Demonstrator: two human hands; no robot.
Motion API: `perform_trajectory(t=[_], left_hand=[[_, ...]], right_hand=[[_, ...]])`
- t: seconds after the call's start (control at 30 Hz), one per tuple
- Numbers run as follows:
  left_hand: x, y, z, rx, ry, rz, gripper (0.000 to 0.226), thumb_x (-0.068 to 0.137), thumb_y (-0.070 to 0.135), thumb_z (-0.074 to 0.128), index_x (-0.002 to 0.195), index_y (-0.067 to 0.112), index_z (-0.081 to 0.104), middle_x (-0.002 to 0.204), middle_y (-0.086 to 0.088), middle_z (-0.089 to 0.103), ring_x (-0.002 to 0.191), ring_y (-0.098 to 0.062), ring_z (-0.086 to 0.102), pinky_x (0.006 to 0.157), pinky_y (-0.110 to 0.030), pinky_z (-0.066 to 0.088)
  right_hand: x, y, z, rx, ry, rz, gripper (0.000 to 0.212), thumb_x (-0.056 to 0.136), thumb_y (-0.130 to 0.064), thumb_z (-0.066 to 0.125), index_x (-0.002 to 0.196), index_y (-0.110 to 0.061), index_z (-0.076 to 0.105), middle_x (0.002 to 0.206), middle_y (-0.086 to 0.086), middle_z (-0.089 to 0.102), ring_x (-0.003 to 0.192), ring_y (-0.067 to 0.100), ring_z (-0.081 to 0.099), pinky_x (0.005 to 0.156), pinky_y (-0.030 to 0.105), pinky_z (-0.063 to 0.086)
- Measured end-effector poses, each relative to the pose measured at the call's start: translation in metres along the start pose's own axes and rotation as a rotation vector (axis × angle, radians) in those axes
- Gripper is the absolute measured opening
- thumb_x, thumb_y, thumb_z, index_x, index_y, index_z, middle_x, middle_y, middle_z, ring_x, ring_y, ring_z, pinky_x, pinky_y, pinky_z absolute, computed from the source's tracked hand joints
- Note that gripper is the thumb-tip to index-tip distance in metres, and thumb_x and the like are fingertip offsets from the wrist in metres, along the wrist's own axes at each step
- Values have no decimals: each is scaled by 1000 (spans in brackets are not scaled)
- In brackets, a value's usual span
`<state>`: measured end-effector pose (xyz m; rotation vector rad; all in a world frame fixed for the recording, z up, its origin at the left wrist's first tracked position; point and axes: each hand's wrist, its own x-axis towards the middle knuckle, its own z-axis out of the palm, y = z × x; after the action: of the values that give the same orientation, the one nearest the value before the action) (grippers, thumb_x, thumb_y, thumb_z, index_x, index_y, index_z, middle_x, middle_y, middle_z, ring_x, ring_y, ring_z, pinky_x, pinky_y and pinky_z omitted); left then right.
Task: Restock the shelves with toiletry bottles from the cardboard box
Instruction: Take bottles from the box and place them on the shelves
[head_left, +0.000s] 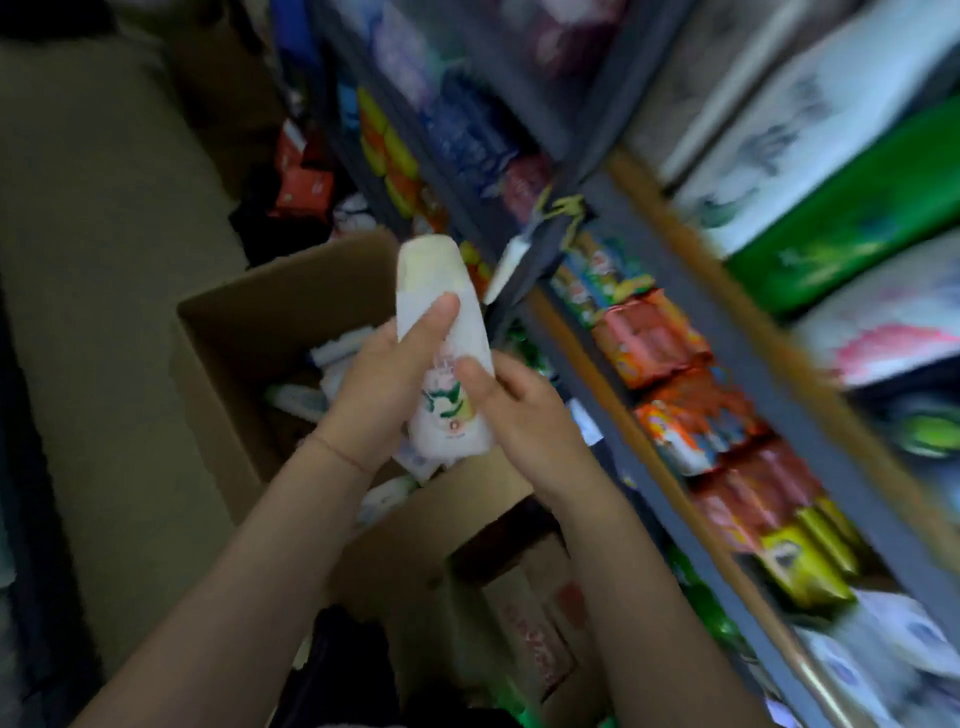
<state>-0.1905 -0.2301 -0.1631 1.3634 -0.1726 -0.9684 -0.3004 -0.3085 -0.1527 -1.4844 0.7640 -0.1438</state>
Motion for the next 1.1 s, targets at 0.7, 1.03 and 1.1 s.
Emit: perform_trajectory(t=[0.7, 1.03, 1.1], left_hand=[[-227, 67, 402, 714, -657, 1374, 43, 89, 28, 52, 128, 15, 63, 136, 0, 56, 130, -17, 46, 112, -38, 35], [-215, 63, 415, 836, -565, 1518, 31, 83, 23, 59, 112, 15, 67, 118, 2, 60, 117, -15, 48, 97, -36, 40], [-214, 62, 415, 835, -567, 1516, 29, 83, 23, 60, 109, 14, 67, 115, 2, 60, 116, -17, 49, 96, -37, 42]], right_hand=[[-403, -130, -320, -405, 1452, -624, 34, 71, -27, 85, 100, -18, 69, 98, -2, 70, 91, 9, 66, 80, 19, 52], [-383, -164, -386, -488, 1186, -223, 45, 74, -32, 84, 110, -14, 65, 104, 3, 72, 84, 19, 72, 73, 37, 62], [-378, -170, -391, -479, 1176, -183, 44, 75, -32, 84, 109, -13, 65, 103, 4, 72, 82, 21, 72, 74, 39, 62]])
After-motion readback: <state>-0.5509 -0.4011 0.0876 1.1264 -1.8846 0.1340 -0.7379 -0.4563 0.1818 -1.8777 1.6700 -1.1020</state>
